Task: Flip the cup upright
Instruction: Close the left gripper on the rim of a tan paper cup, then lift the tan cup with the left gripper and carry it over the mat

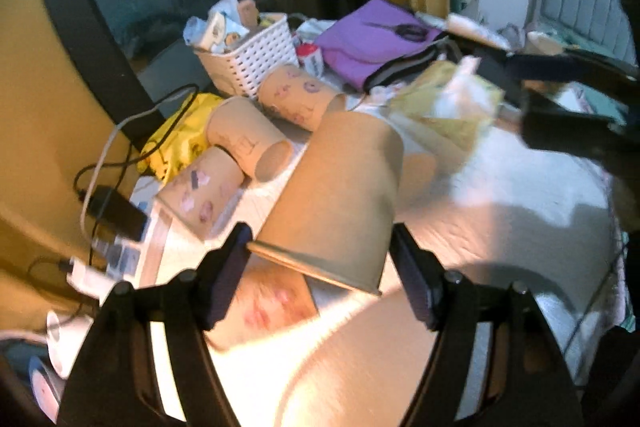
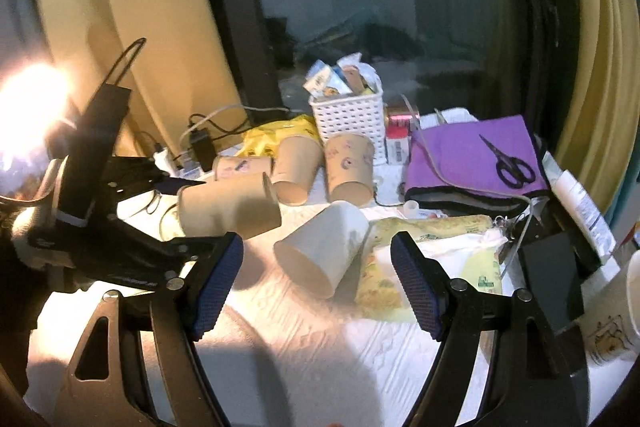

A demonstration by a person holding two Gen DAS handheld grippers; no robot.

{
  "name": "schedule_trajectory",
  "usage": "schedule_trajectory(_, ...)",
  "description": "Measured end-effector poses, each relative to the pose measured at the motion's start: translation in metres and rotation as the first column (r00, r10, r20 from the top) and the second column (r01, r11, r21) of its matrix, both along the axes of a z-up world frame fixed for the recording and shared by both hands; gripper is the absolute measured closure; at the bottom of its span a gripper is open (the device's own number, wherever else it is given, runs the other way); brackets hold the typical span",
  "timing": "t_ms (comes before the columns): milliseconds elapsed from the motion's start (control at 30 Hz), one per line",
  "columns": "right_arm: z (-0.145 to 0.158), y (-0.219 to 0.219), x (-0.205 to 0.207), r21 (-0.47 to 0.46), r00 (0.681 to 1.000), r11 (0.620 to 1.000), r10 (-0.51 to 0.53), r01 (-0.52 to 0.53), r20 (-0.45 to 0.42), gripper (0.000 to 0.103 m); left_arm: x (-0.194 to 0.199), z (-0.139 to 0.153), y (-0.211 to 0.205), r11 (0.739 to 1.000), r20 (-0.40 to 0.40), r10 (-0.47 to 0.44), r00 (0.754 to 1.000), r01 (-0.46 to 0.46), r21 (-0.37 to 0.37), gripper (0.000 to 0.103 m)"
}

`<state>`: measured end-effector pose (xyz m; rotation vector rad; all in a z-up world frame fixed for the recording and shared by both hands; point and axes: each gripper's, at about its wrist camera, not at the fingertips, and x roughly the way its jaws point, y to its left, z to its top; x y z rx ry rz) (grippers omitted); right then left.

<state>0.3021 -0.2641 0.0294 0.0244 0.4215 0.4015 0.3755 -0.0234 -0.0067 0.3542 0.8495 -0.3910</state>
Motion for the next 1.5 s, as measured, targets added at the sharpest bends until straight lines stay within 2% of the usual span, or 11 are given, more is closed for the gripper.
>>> schedule_trajectory(233,-0.001,0.013,-0.046,-0.044,1.0,0.999,0.007,-0.006,0.019,0.024,-0.082,0.014,0.004,0.994,0.034,-0.001,0.999,0.005,-0.107,0.031)
schedule_trajectory(500,-0.021,0.02,-0.091,-0.049,0.999,0.998,0.045,-0.046,-0.029,0.024,-0.156,0.017,0.009,0.988,0.06,0.017,0.998,-0.008,-0.151,0.031)
schedule_trajectory(767,-0.051,0.016,-0.123,-0.014,0.995,0.999,0.048,-0.05,-0.088,0.024,-0.212,-0.013,0.007,0.969,0.005,0.068,0.998,-0.065,-0.239,0.031)
schedule_trajectory(933,-0.079,0.01,-0.132,0.006,0.989,0.999,0.042,-0.041,-0.142,0.024,-0.232,-0.036,-0.001,0.972,-0.034,0.065,0.997,-0.071,-0.225,0.031)
schedule_trajectory(1100,-0.101,0.004,-0.136,0.01,0.984,0.999,0.048,-0.047,-0.174,0.024,-0.242,-0.047,-0.019,0.981,-0.052,-0.011,0.999,0.001,-0.196,0.03)
schedule_trajectory(1300,-0.12,0.009,-0.132,-0.002,0.975,0.998,0.066,-0.068,-0.214,0.024,-0.234,-0.064,-0.037,0.991,-0.08,-0.049,0.996,0.038,-0.132,0.03)
schedule_trajectory(1500,-0.125,0.016,-0.127,-0.014,0.971,0.996,0.081,-0.087,-0.225,0.024,-0.226,-0.067,-0.038,0.992,-0.08,-0.051,0.996,0.041,-0.121,0.029)
